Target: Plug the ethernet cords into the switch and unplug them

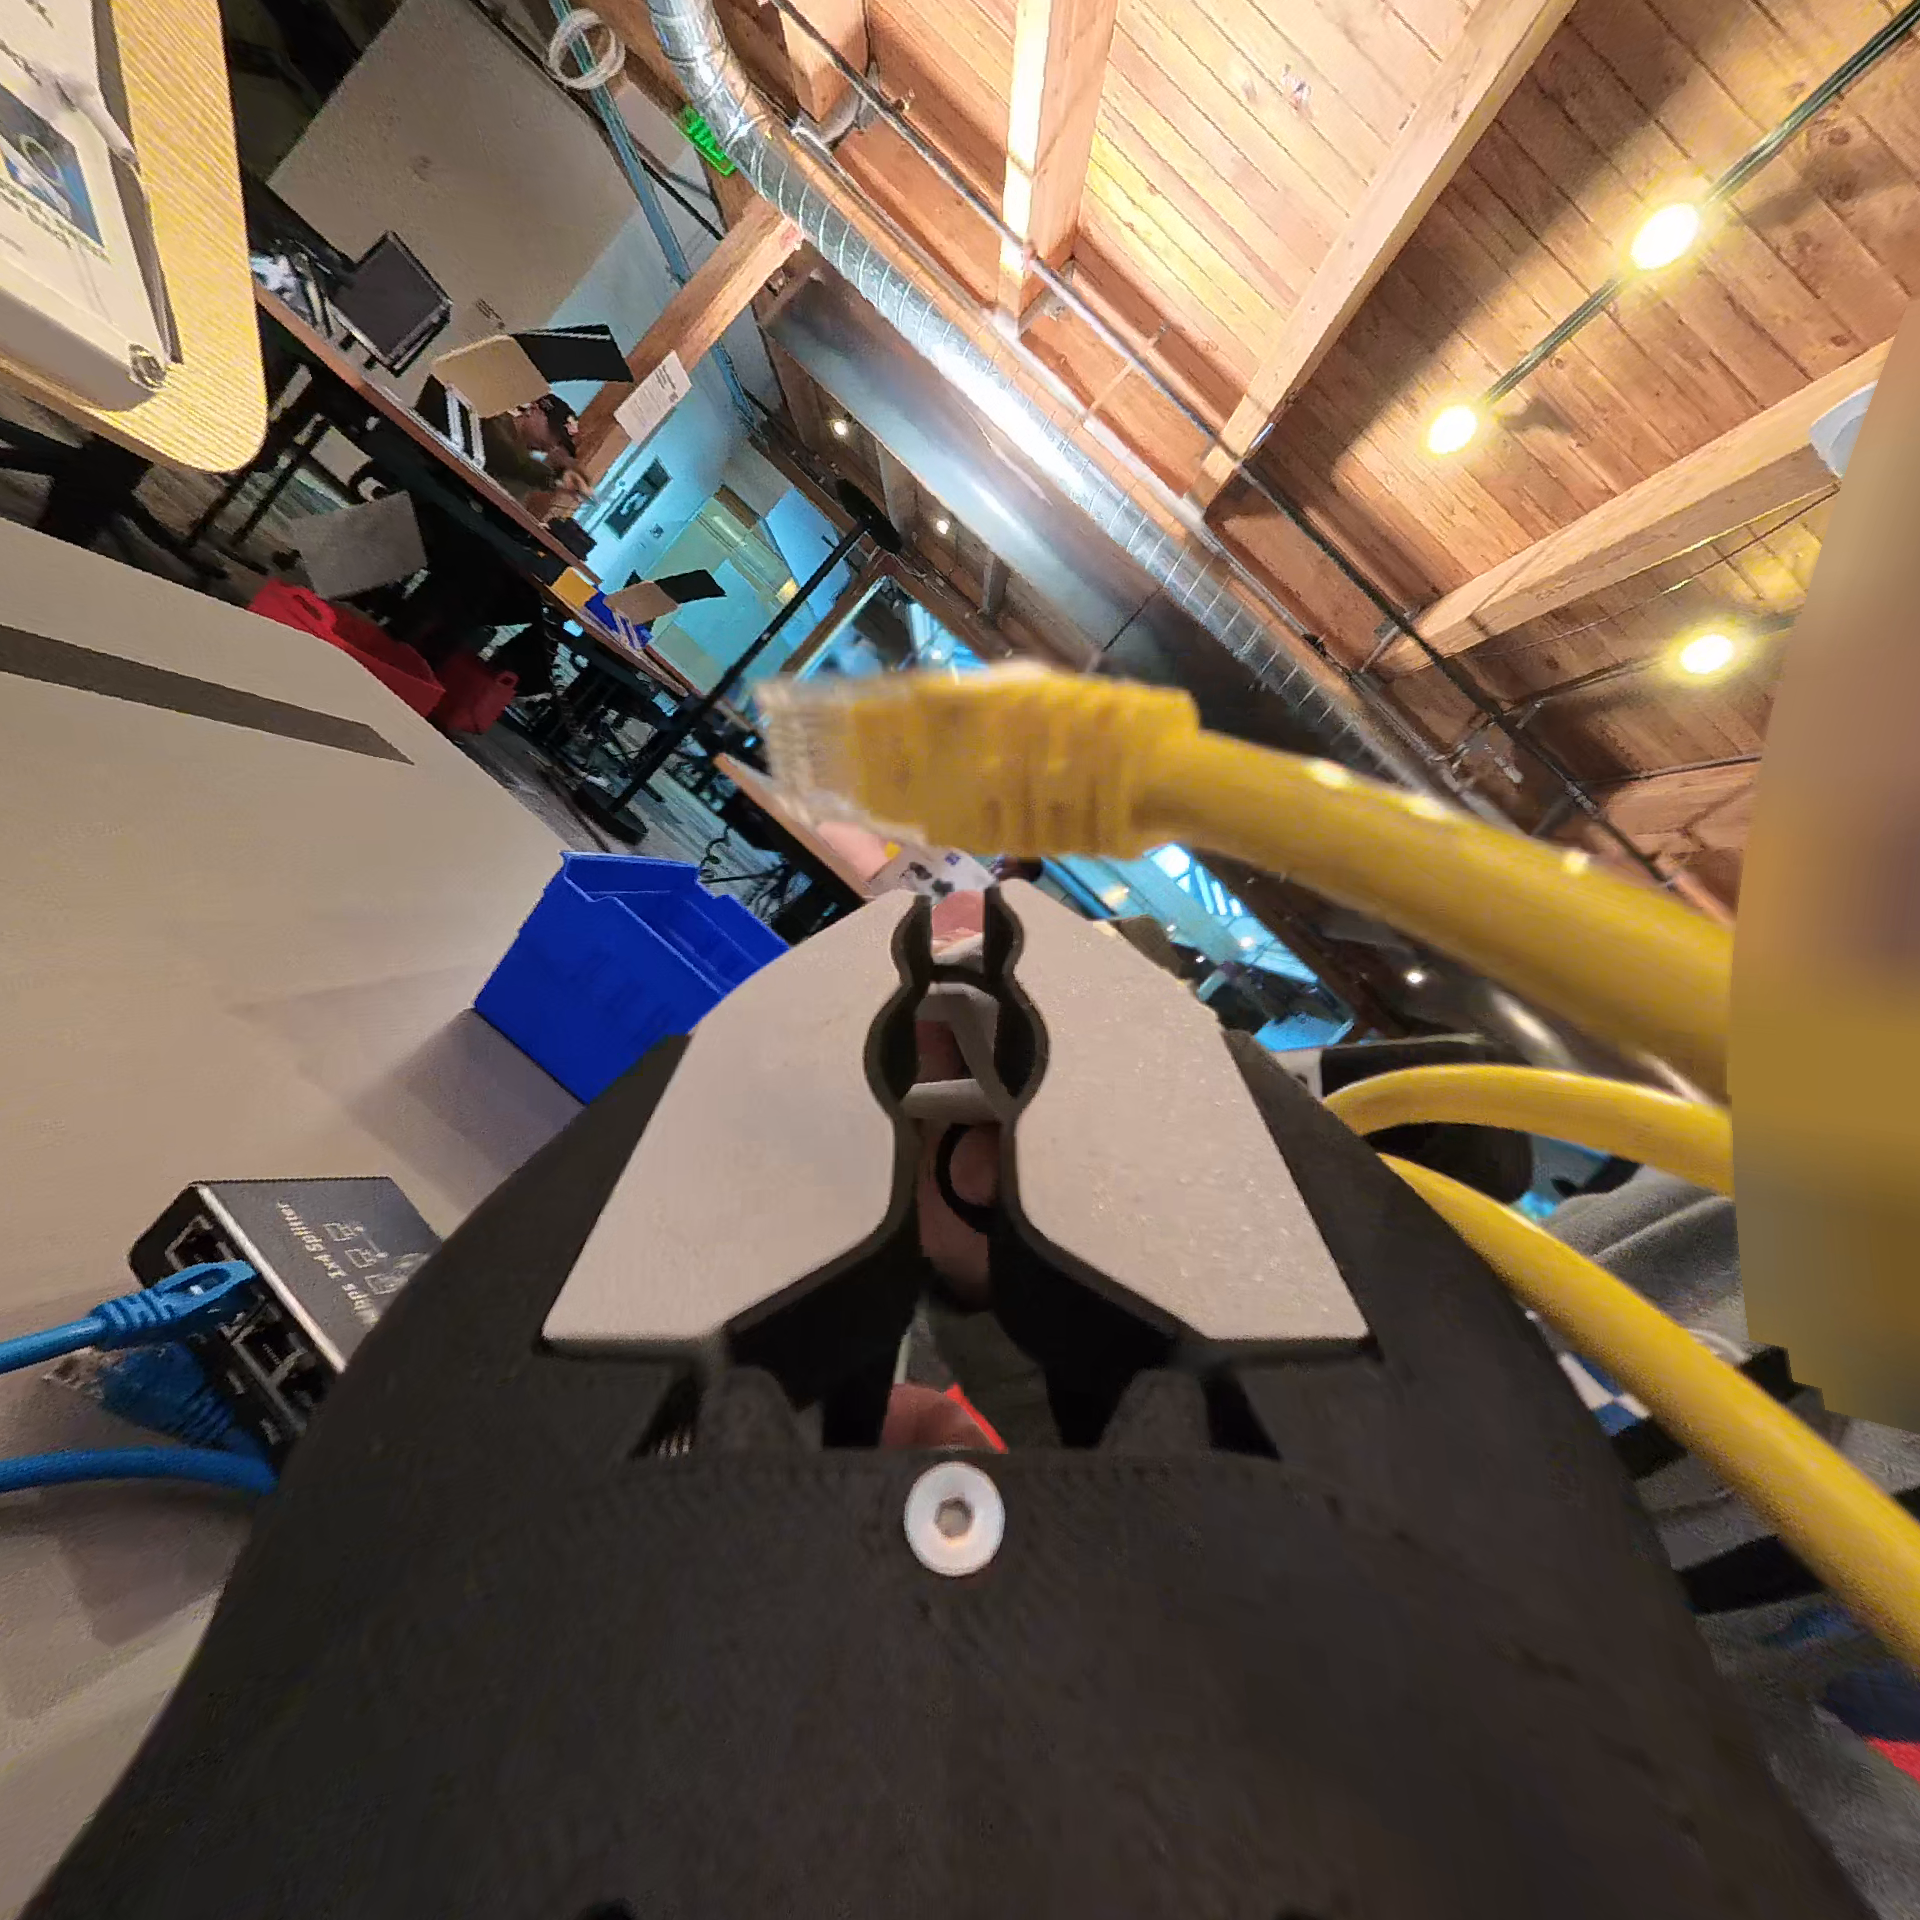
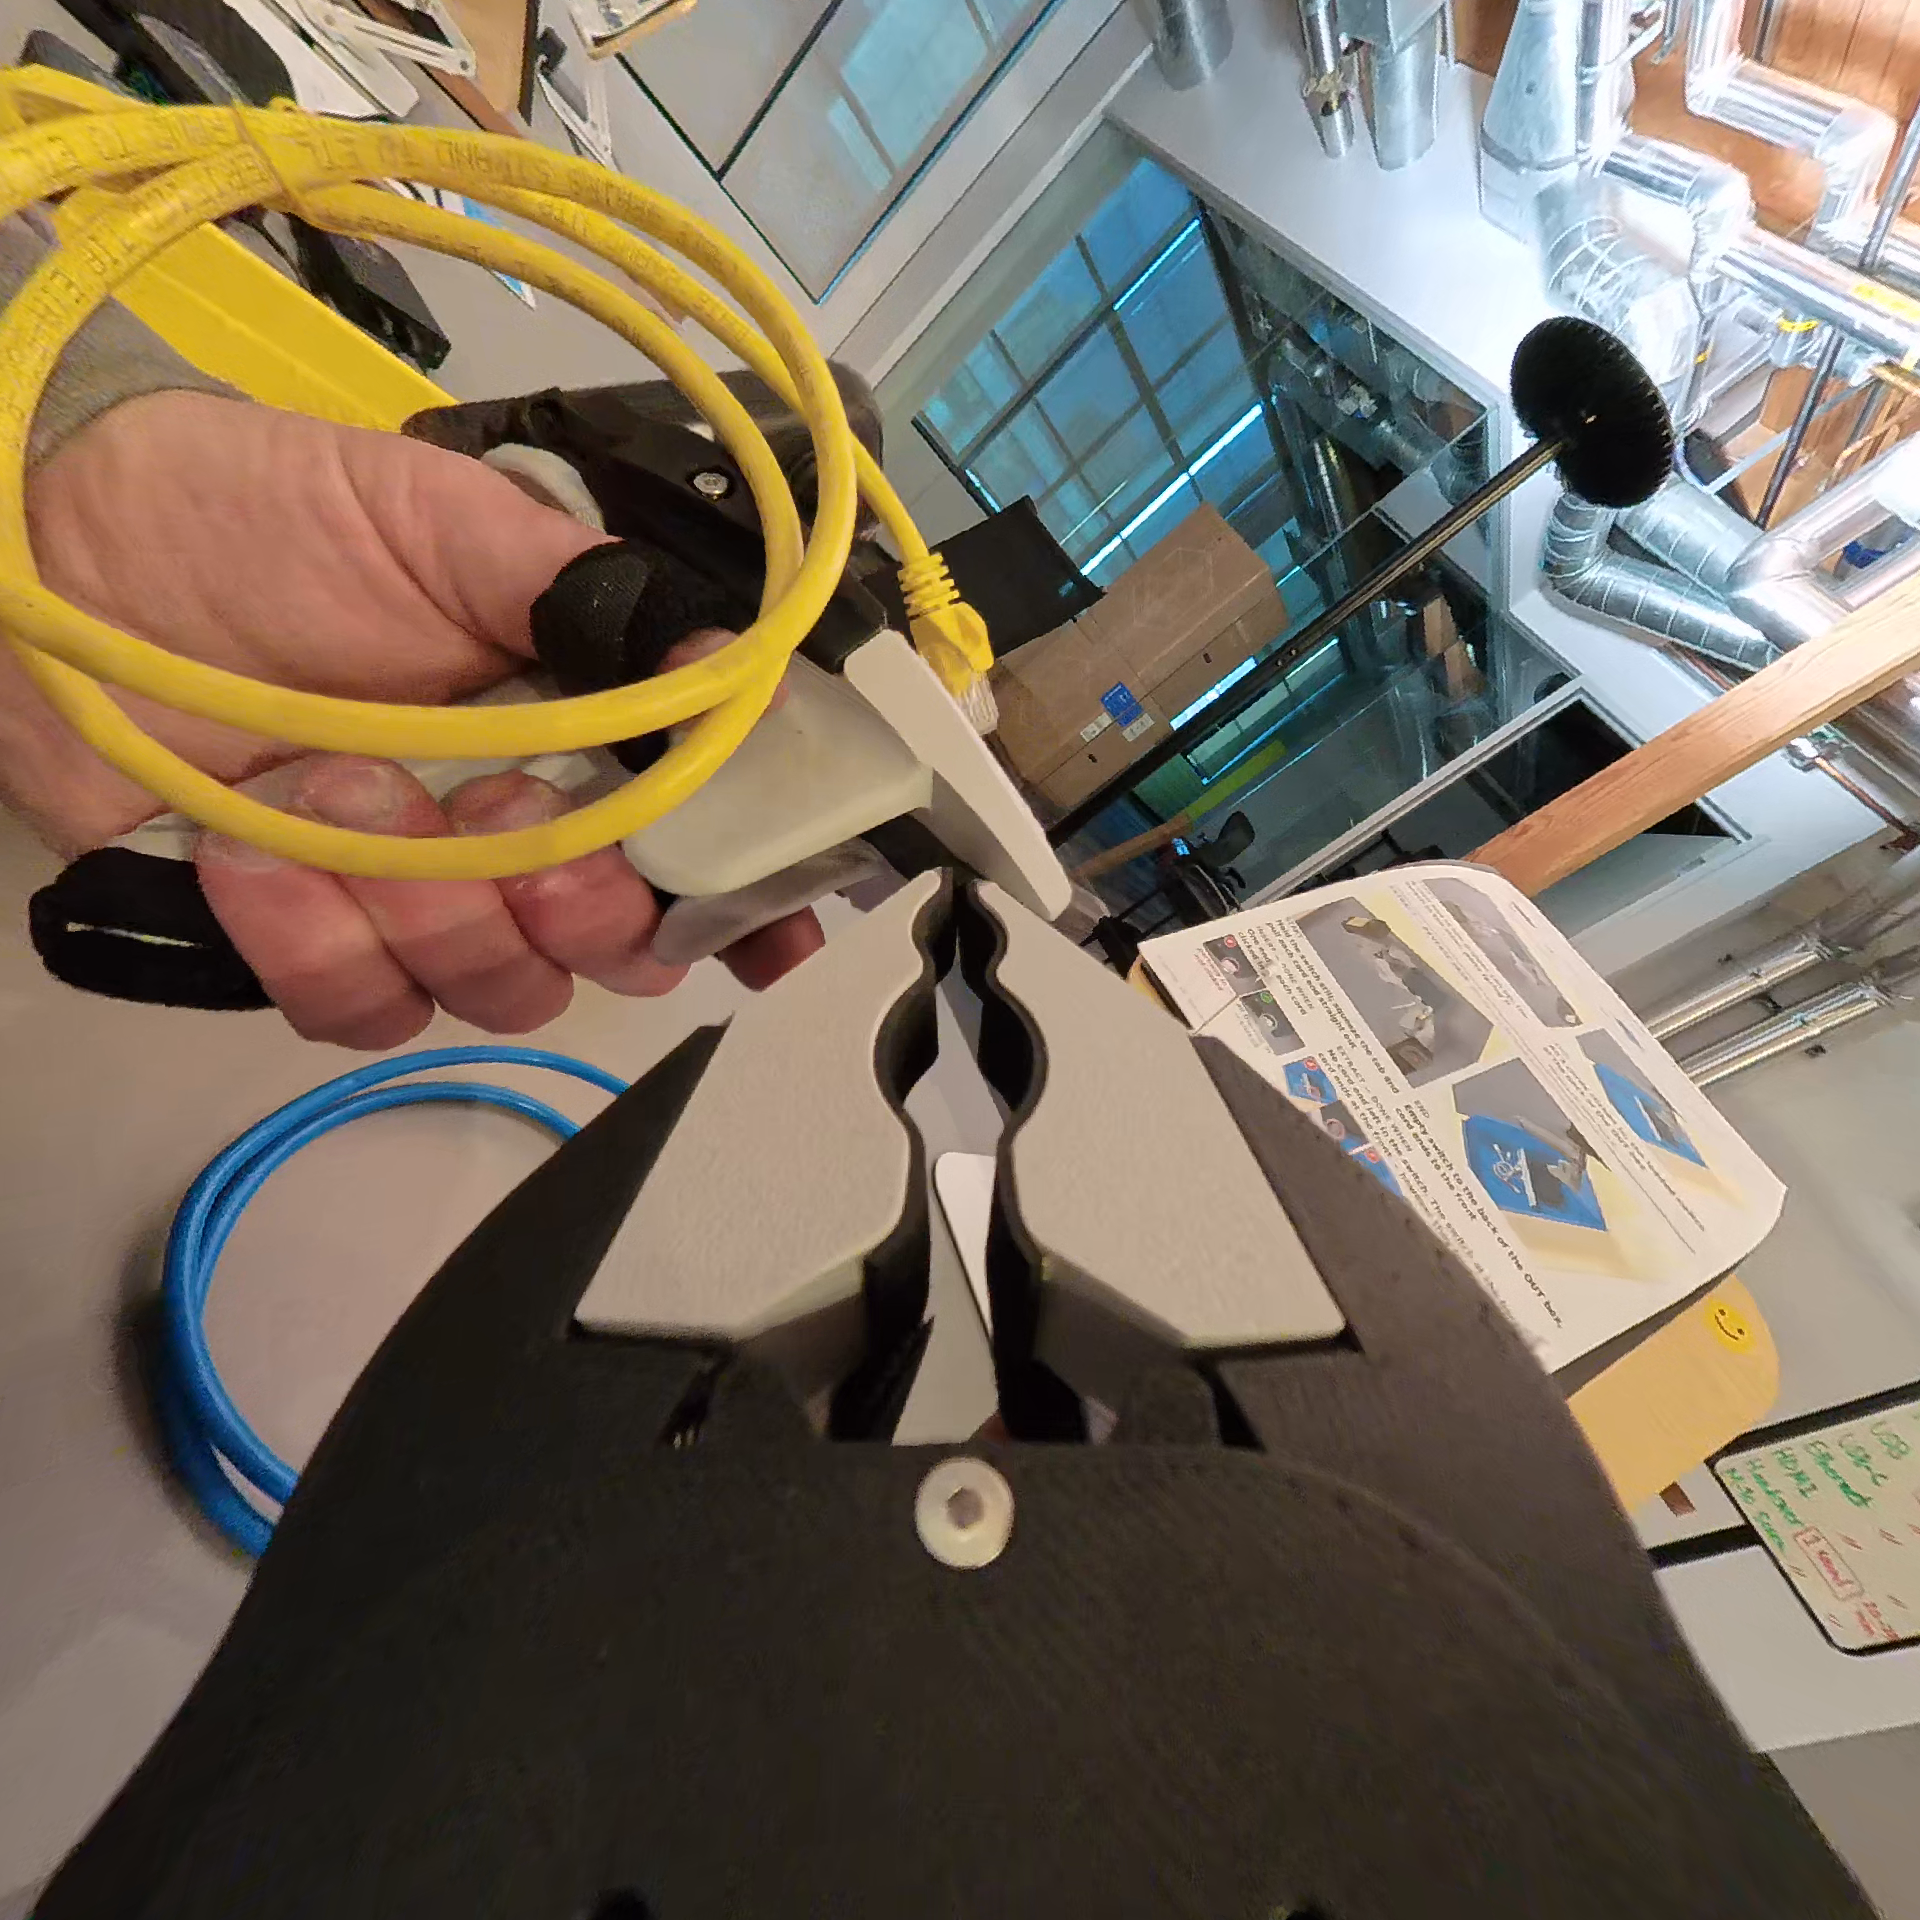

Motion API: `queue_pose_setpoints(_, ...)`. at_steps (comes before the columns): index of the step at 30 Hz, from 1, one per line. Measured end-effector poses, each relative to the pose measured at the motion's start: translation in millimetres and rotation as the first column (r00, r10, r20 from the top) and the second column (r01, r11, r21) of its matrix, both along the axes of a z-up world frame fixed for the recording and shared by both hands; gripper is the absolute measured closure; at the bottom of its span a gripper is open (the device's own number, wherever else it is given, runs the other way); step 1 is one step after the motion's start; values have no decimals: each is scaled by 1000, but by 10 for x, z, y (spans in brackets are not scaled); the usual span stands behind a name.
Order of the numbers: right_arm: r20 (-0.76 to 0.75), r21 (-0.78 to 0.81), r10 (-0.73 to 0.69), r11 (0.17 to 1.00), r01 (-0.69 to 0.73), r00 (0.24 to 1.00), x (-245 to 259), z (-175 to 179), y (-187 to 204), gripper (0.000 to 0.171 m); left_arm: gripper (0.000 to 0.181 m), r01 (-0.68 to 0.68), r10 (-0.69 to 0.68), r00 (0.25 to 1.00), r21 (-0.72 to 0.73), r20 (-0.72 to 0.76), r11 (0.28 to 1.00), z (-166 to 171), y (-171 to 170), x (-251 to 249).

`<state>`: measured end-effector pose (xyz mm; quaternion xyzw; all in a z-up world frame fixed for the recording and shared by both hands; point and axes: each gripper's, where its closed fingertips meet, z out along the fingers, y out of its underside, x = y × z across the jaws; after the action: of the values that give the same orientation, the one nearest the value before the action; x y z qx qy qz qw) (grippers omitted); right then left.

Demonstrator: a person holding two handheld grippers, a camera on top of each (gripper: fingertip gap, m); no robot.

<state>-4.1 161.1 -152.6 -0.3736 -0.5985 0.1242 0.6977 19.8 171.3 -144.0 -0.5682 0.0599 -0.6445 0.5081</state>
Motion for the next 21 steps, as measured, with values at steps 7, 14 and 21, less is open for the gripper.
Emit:
queue_pose_setpoints(7, 69, -92, 73, 994, -66, 995, 56, -122, 18, 171, 179, -4, 2, 997, -21, -71, 1000, -128, 49, 35)
queue_pose_setpoints(14, 82, -196, 61, 980, -44, 995, 231, -96, 205, 165, 181, -132, 97, 959, -119, -267, 984, -555, 335, -153)
queue_pose_setpoints(21, 193, -198, 84, 979, -45, 977, 13, -426, 107, 134, 181, -60, 0, 918, -139, -397, 988, -848, 300, 97)
